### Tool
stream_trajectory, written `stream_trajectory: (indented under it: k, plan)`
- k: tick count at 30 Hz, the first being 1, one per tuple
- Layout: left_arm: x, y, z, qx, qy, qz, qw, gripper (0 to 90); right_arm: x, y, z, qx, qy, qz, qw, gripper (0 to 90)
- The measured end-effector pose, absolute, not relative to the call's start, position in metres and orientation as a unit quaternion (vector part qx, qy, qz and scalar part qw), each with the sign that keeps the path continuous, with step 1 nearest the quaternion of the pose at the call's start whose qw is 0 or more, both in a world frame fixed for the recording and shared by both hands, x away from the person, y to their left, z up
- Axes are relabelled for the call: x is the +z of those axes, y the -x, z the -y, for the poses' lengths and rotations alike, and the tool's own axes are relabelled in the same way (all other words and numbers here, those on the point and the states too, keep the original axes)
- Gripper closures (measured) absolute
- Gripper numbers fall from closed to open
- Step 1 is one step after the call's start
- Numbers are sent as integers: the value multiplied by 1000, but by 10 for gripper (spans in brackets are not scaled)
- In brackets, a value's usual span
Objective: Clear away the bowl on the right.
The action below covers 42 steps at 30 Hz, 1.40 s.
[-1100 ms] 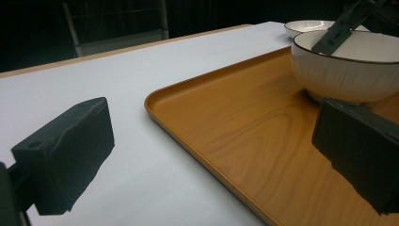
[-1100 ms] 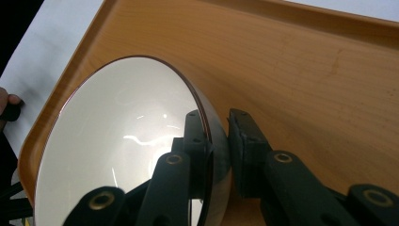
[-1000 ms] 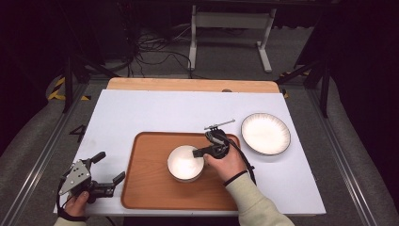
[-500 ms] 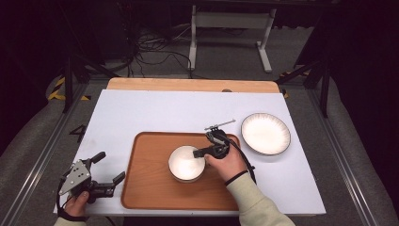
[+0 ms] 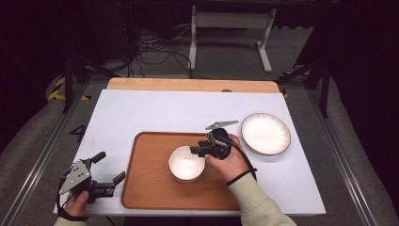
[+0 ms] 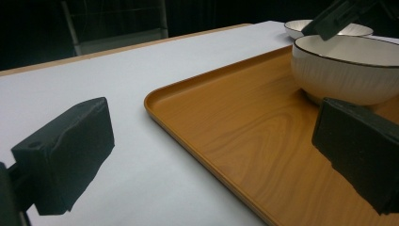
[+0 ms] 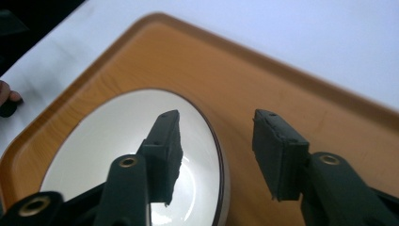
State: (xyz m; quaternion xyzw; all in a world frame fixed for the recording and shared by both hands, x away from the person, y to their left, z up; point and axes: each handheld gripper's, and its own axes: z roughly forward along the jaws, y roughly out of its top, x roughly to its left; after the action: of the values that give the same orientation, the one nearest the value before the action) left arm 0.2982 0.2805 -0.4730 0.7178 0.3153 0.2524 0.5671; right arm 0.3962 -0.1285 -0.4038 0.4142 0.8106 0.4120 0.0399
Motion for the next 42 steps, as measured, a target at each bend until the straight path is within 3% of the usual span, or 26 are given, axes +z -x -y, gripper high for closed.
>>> stream_trajectory:
  k: [19,32,42]
  plan:
    - [-473,-298,-280,253,-718,-317,566,3,-384,-371,153,537,-262,-785,164,313]
    - [-473,-298,-280,254,-720,-314,565,3,-380,-360,167,565,-228,-772,185,269]
    - [-473,-298,-279,254,-719,-315,566,3,-373,-349,204,571,-247,-755,207,265]
